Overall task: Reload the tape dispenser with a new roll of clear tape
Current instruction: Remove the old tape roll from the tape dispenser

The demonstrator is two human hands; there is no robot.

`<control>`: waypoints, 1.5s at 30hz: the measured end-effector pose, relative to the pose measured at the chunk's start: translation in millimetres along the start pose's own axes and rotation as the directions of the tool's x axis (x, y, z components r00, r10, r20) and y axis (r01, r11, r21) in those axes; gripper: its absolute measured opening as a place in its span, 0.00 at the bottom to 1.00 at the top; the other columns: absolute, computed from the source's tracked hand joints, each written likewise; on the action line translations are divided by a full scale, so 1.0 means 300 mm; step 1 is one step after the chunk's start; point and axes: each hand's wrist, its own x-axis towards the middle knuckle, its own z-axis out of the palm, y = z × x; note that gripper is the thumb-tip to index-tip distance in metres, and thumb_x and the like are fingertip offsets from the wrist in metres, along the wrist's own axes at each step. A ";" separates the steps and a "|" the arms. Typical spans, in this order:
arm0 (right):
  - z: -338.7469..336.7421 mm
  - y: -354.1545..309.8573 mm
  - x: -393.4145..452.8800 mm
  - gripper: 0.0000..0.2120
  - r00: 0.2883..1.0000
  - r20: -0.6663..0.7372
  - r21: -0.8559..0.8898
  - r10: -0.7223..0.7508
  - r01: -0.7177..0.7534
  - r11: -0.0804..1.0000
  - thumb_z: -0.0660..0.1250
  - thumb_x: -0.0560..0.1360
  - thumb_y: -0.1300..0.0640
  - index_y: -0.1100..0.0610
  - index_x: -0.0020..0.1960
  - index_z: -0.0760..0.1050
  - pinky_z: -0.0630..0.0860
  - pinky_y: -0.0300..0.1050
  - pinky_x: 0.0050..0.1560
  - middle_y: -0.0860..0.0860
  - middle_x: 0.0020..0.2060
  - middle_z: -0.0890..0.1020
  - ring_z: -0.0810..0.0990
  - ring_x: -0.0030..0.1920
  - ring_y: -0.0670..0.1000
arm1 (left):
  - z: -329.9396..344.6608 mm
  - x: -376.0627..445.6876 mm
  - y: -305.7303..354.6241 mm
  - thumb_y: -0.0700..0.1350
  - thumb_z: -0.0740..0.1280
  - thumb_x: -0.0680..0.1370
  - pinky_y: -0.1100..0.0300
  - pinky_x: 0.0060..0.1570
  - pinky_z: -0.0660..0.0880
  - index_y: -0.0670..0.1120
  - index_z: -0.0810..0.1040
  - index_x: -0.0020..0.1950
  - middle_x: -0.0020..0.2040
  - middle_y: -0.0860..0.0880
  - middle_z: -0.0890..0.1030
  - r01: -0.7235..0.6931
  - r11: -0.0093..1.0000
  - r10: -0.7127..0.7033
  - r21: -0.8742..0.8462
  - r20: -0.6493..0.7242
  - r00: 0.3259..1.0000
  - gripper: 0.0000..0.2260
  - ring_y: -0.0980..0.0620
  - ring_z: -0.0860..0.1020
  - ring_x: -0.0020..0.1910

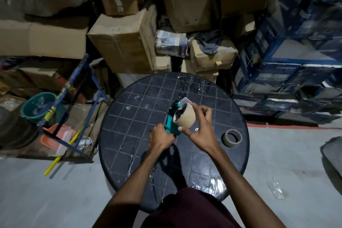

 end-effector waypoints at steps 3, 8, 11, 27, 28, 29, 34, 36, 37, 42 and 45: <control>-0.024 -0.067 0.028 0.33 0.999 0.041 0.061 0.007 -0.009 0.998 0.75 0.74 0.42 0.43 0.75 0.66 0.73 0.42 0.66 0.46 0.69 0.72 0.72 0.68 0.47 | 0.034 -0.011 0.006 0.36 0.66 0.76 0.58 0.26 0.69 0.42 0.81 0.47 0.32 0.47 0.81 0.073 0.907 0.077 -0.416 0.334 0.939 0.04 0.49 0.74 0.25; -0.057 -0.144 0.113 0.23 0.998 0.035 -0.044 0.047 -0.045 0.998 0.62 0.80 0.37 0.47 0.70 0.74 0.77 0.59 0.64 0.51 0.64 0.81 0.77 0.65 0.52 | 0.049 -0.023 0.020 0.31 0.59 0.76 0.62 0.27 0.63 0.45 0.78 0.28 0.22 0.50 0.62 0.427 0.698 0.095 -0.575 0.666 0.740 0.20 0.54 0.62 0.18; -0.051 -0.165 0.134 0.28 0.994 0.079 -0.093 0.072 -0.065 0.994 0.58 0.78 0.32 0.45 0.72 0.72 0.79 0.58 0.62 0.54 0.65 0.80 0.77 0.66 0.54 | 0.036 -0.021 0.034 0.34 0.59 0.74 0.62 0.27 0.63 0.47 0.66 0.31 0.21 0.52 0.61 0.513 0.631 0.147 -0.582 0.739 0.658 0.14 0.55 0.61 0.19; -0.112 -0.184 0.165 0.21 0.991 0.088 0.080 0.098 -0.105 0.991 0.55 0.85 0.42 0.49 0.73 0.72 0.77 0.44 0.57 0.51 0.63 0.83 0.80 0.63 0.47 | -0.006 -0.055 0.038 0.38 0.59 0.73 0.62 0.28 0.66 0.49 0.68 0.29 0.21 0.54 0.65 0.573 0.603 0.241 -0.555 0.812 0.532 0.13 0.57 0.64 0.19; -0.111 -0.185 0.167 0.22 0.990 0.087 0.100 0.108 -0.116 0.988 0.54 0.85 0.40 0.48 0.73 0.71 0.78 0.50 0.61 0.50 0.62 0.83 0.81 0.63 0.47 | -0.004 -0.059 0.039 0.38 0.59 0.73 0.62 0.28 0.66 0.49 0.69 0.28 0.20 0.54 0.64 0.579 0.606 0.220 -0.546 0.814 0.537 0.13 0.57 0.64 0.19; -0.110 -0.186 0.170 0.23 0.990 0.087 0.119 0.114 -0.124 0.985 0.54 0.84 0.38 0.47 0.73 0.71 0.77 0.55 0.64 0.49 0.61 0.84 0.81 0.63 0.46 | -0.001 -0.061 0.040 0.38 0.58 0.74 0.62 0.28 0.65 0.48 0.71 0.28 0.20 0.54 0.64 0.587 0.608 0.194 -0.534 0.817 0.543 0.14 0.57 0.64 0.19; -0.103 -0.239 0.145 0.24 0.993 0.116 0.111 0.012 -0.025 0.993 0.55 0.84 0.38 0.47 0.75 0.69 0.75 0.51 0.68 0.48 0.59 0.86 0.81 0.64 0.45 | 0.028 -0.060 0.032 0.36 0.61 0.76 0.62 0.27 0.64 0.44 0.78 0.31 0.23 0.51 0.64 0.547 0.687 0.073 -0.479 0.794 0.603 0.15 0.55 0.64 0.19; -0.086 -0.251 0.120 0.24 0.984 0.168 0.043 -0.066 0.059 0.997 0.55 0.84 0.38 0.48 0.75 0.69 0.76 0.49 0.65 0.48 0.56 0.87 0.82 0.62 0.46 | 0.025 -0.073 0.040 0.36 0.70 0.71 0.62 0.26 0.64 0.43 0.75 0.32 0.23 0.49 0.65 0.495 0.725 0.086 -0.479 0.776 0.625 0.08 0.53 0.64 0.20; -0.073 -0.249 0.106 0.24 0.974 0.204 0.008 -0.101 0.101 0.995 0.56 0.84 0.39 0.49 0.75 0.70 0.78 0.47 0.62 0.48 0.54 0.87 0.83 0.59 0.44 | 0.027 -0.075 0.044 0.37 0.73 0.67 0.62 0.25 0.64 0.42 0.74 0.34 0.23 0.48 0.66 0.479 0.737 0.084 -0.478 0.767 0.636 0.08 0.52 0.64 0.20; -0.038 -0.215 0.042 0.14 0.978 0.157 0.288 -0.139 0.089 0.953 0.62 0.85 0.54 0.59 0.61 0.82 0.81 0.43 0.54 0.52 0.48 0.88 0.86 0.52 0.48 | 0.023 -0.052 0.050 0.33 0.73 0.69 0.60 0.28 0.70 0.40 0.83 0.46 0.40 0.42 0.73 0.395 0.789 -0.002 -0.471 0.640 0.768 0.08 0.49 0.70 0.31; -0.048 -0.188 0.035 0.10 0.986 -0.160 0.377 -0.038 0.097 0.921 0.65 0.82 0.56 0.56 0.58 0.83 0.81 0.50 0.53 0.50 0.53 0.86 0.84 0.55 0.49 | 0.002 -0.051 0.070 0.33 0.64 0.75 0.61 0.27 0.66 0.40 0.81 0.49 0.30 0.44 0.76 0.313 0.845 0.000 -0.433 0.585 0.811 0.08 0.50 0.66 0.26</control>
